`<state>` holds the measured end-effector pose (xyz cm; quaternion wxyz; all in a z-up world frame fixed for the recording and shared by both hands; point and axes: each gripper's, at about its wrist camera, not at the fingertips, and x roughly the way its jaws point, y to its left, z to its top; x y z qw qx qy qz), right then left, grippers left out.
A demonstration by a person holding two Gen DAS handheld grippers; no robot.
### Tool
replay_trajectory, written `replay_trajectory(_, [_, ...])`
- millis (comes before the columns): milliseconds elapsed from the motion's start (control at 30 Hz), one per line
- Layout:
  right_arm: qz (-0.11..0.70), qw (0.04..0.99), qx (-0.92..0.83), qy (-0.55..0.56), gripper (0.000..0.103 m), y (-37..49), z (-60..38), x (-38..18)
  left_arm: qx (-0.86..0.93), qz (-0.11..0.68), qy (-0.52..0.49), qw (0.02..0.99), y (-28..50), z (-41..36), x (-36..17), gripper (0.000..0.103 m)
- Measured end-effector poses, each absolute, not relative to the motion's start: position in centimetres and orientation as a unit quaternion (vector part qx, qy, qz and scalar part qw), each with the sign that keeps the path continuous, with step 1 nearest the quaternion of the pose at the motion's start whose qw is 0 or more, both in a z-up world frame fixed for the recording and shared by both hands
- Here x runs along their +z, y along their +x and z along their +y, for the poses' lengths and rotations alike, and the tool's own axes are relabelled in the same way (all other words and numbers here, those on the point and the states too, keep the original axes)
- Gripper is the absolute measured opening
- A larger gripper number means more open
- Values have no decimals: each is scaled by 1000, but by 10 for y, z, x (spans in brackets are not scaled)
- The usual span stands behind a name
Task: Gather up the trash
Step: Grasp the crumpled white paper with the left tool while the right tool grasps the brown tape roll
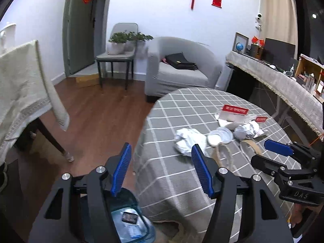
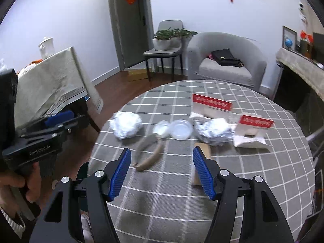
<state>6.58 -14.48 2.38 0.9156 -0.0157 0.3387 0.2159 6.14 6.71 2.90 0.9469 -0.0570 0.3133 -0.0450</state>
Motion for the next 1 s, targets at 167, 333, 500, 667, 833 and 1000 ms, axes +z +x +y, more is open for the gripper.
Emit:
replay_trajectory(167, [346,915,206,10,64,74,-170,16,-53,319,-59,944,73,53,21,64])
replay_trajectory(333, [357,912,201,23,64,79,-189,8,-66,335,-60,938,91,40,10,64])
replay_trajectory(500, [370,907,199,26,64,81,-198,3,-68,345,-49,935,105,27,1,64])
replay_trajectory(667, [380,901,207,24,64,80,-199,-2,-61,363,-48,928,117,21,-6,61])
replay_trajectory(833, [387,897,214,6,64,76,-196,-7,-56,370,-52,926,125,19,-8,54])
replay_trajectory(1000, [395,893,216,11,60,77,-200,-8,-54,371,-71,925,130,25,-7,51])
